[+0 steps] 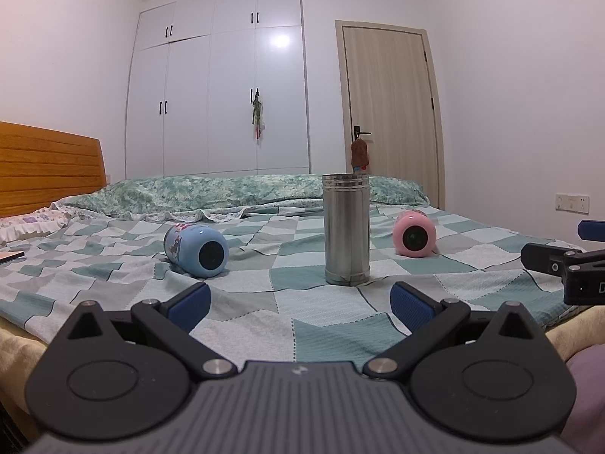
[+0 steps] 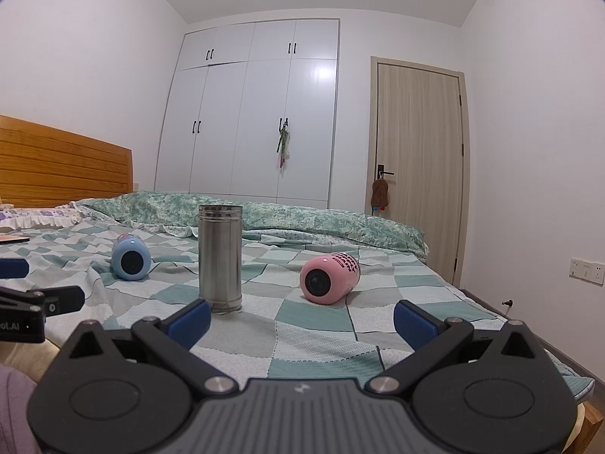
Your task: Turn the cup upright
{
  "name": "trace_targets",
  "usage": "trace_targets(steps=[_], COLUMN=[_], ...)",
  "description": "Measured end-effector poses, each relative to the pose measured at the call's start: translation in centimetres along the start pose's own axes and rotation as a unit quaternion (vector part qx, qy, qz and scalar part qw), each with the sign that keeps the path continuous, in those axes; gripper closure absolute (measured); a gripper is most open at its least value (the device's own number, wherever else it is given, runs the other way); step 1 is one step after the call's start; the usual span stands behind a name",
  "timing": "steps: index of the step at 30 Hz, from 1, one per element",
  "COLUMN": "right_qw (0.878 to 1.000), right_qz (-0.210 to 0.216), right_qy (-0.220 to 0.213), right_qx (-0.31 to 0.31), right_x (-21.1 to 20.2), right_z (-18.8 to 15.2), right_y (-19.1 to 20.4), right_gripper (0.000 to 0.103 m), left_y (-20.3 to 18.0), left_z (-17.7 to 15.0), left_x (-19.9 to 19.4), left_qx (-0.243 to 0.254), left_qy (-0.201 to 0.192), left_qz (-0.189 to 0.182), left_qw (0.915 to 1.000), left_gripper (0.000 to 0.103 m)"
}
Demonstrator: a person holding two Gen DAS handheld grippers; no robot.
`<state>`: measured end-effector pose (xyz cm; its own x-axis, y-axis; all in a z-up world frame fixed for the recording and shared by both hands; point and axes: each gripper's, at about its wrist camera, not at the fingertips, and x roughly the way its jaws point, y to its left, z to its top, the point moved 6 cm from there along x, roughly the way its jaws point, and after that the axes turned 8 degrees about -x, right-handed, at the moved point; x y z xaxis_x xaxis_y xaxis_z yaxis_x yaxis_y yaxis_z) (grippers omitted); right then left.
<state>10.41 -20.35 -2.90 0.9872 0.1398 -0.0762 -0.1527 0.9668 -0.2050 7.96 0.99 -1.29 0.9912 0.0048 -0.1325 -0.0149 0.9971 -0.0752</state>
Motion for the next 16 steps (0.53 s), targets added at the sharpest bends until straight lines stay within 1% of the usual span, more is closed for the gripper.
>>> trace_targets(steps=[10,16], right_qw=[1.0,1.0], right_qz=[0.0,0.0], right_qy=[0.0,0.0], right_qx=[0.0,0.0], right_x=[0.0,-0.01], right_z=[-0.01,-0.02], right_y=[0.01,0.01], right_gripper=[0.0,0.0], left_y=[0.0,0.3], left_z=[-0.03,0.02], left_x=[0.01,-0.02], left_qx=[0.001,-0.007], left_qy=[0.0,-0.002], left_qz=[0.003,0.003], left_qw=[1.0,1.0], left_gripper=[0.0,0.0])
